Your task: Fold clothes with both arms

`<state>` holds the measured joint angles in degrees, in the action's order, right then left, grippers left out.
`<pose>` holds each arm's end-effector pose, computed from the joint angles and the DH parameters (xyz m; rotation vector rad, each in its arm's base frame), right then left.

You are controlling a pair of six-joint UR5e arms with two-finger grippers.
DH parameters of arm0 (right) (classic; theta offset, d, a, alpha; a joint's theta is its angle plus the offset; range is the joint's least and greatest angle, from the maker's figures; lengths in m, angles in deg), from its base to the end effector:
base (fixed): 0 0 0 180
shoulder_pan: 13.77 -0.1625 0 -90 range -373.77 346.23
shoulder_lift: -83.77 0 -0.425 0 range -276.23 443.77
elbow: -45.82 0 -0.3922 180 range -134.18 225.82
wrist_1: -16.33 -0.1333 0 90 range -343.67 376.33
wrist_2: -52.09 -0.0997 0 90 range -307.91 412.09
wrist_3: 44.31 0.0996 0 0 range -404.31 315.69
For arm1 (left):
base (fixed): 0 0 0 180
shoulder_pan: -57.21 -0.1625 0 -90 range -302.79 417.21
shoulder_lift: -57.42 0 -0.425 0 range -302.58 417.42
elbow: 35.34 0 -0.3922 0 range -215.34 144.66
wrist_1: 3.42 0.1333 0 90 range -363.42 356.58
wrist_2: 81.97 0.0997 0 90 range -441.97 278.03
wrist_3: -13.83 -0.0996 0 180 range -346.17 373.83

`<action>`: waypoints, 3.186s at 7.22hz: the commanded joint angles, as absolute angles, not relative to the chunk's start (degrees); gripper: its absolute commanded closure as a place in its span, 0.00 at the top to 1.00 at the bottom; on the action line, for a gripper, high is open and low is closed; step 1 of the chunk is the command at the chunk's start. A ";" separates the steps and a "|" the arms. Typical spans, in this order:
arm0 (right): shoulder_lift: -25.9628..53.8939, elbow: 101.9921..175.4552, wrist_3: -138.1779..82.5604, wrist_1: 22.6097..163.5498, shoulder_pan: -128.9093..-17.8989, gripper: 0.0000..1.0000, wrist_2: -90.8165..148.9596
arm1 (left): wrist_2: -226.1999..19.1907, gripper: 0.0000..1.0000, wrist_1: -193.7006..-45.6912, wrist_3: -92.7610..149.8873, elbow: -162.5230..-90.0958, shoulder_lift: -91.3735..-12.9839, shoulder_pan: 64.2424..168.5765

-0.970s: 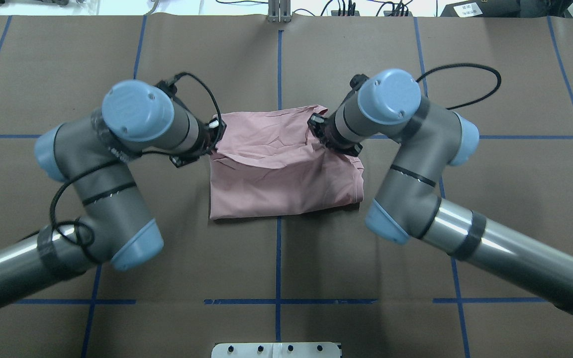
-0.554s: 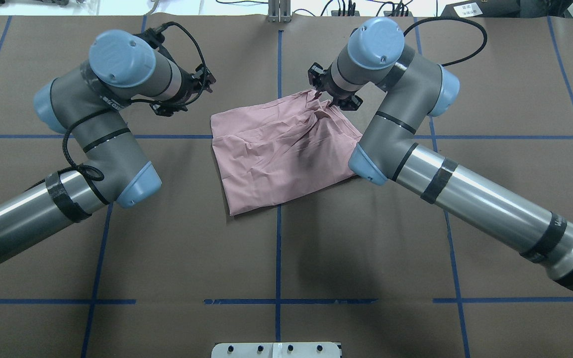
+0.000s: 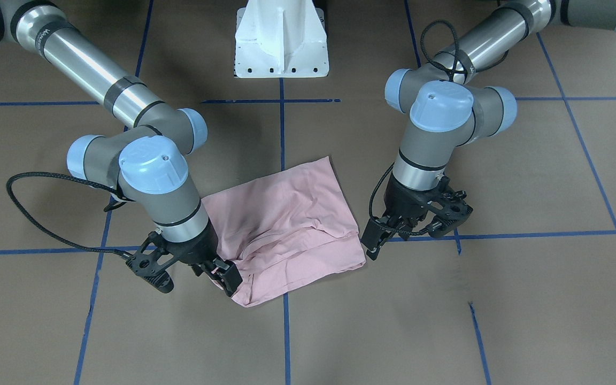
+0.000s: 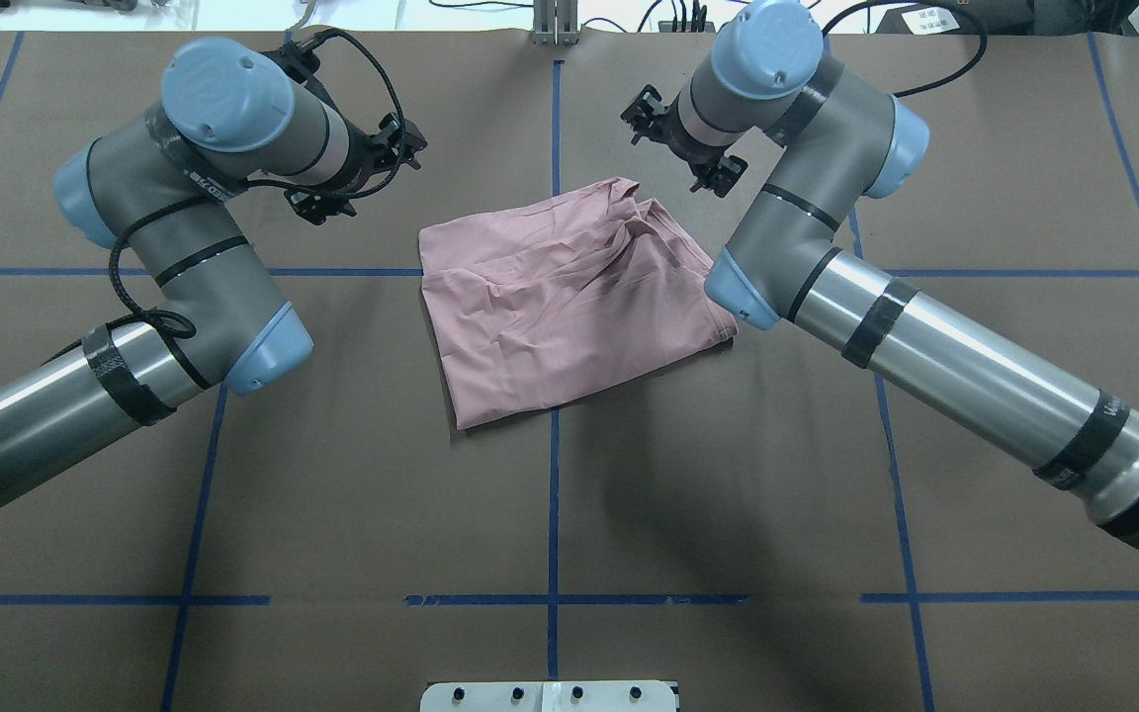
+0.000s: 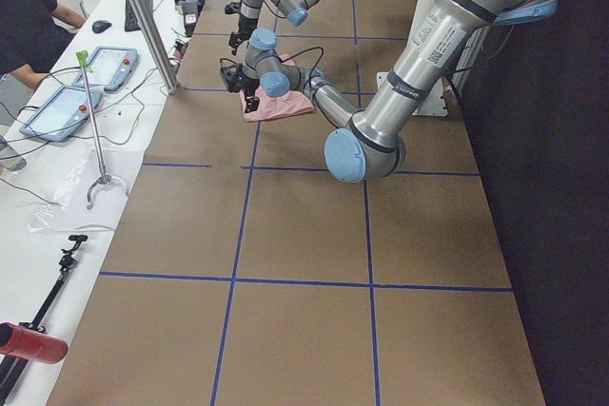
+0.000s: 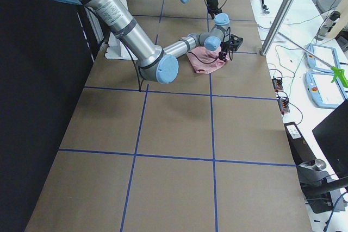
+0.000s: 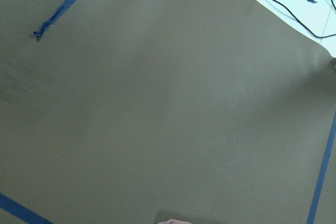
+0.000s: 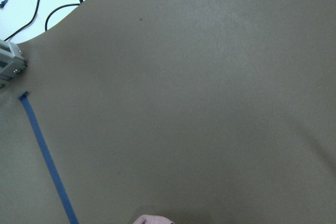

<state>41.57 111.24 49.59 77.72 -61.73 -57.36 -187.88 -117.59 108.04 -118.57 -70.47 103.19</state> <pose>-0.4685 -0.6692 0.2730 0.0440 -0.9683 0.6817 0.4326 -0.6002 0.2678 0.1049 1.0066 -0.6681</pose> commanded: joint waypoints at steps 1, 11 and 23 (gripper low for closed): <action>40.89 111.73 39.33 81.43 -69.28 1.00 -66.16 | -193.30 1.00 -116.98 102.03 -120.15 -69.68 108.77; -10.50 139.68 -60.36 114.95 -111.91 1.00 -82.99 | -210.71 1.00 -91.75 0.01 -133.69 -40.26 148.87; -8.95 139.68 -41.49 105.86 -103.45 1.00 -83.00 | -210.47 1.00 -100.36 0.03 -126.04 -33.55 145.10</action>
<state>-9.35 139.70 -49.12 111.04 -107.07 -83.06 -210.43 -100.56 0.03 -126.11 -33.64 145.15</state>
